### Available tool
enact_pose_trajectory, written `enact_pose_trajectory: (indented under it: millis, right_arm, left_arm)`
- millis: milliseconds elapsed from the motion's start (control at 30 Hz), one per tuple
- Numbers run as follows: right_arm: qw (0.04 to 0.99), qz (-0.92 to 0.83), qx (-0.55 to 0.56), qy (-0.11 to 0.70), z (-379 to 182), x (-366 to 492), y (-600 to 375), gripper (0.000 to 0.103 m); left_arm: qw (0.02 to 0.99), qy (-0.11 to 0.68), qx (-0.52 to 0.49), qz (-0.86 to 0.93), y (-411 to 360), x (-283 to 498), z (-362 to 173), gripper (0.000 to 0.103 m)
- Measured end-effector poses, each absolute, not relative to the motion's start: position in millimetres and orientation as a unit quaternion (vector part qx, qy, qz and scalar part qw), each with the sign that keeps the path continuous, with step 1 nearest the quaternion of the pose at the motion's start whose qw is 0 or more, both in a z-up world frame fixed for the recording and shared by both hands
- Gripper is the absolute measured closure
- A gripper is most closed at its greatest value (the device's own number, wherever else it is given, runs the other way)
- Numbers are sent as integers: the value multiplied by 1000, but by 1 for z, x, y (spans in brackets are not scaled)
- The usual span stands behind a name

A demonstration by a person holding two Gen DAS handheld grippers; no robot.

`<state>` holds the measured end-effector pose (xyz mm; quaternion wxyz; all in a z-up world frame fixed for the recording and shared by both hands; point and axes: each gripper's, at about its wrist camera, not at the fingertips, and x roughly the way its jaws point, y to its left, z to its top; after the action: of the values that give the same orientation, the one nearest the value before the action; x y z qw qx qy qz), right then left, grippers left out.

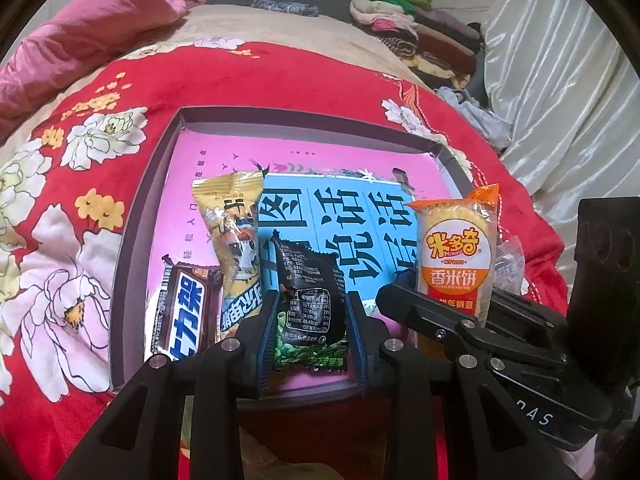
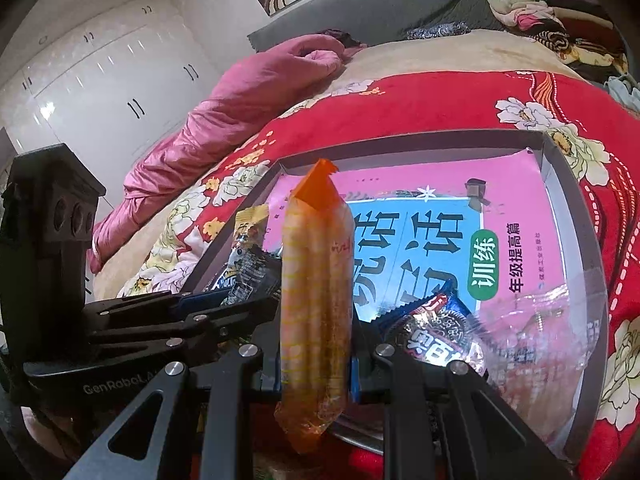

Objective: Organize snacks
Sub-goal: 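Lower the black snack bag into the tray with the left tool while the right releases the rice-cracker pack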

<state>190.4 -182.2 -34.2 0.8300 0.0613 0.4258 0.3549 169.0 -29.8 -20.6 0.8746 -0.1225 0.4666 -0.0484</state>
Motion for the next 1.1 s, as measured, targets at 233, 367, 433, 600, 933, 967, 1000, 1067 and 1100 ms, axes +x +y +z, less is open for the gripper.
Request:
enact_pose_trajectory:
  millis: [233,367,433,600,933,967,1000,1067,1100]
  right_arm:
    - [829,349,64,431,-35,191,-185,80]
    - [829,349,65,432,-35,191,-187,80]
    - [829,348,65,433,-36,191,-187,80]
    - [828,348,64,436,-35,191,-188,79]
    - [825,351,66,438,-33,191,-189,71]
    - [825,352,67,438,-33,191,-190,71]
    - [825,351,68,438,-33,191,-190,71]
    - [825,351,67,437,-33,191,-191,71]
    - [825,351,67,437,-33,191,-192,71]
  left_arm:
    - [874,468,-122,-47,-28,169,-22,70]
    - [874,469,-122,-47,-27,168,-22,70]
    - [874,469,-122,-46,-26,168,-22,70]
    - [873,469,-125,-45,-25,167,-22,70]
    - [872,471,-127,-42,-23,166,-21,70]
    - [872,470,-127,-42,-23,165,-21,70]
    - [872,471,-128,-42,-23,165,-21,70]
    - [872,471,-130,-41,-23,165,-21,70]
    - [872,471,-130,-41,-23,165,-21,70]
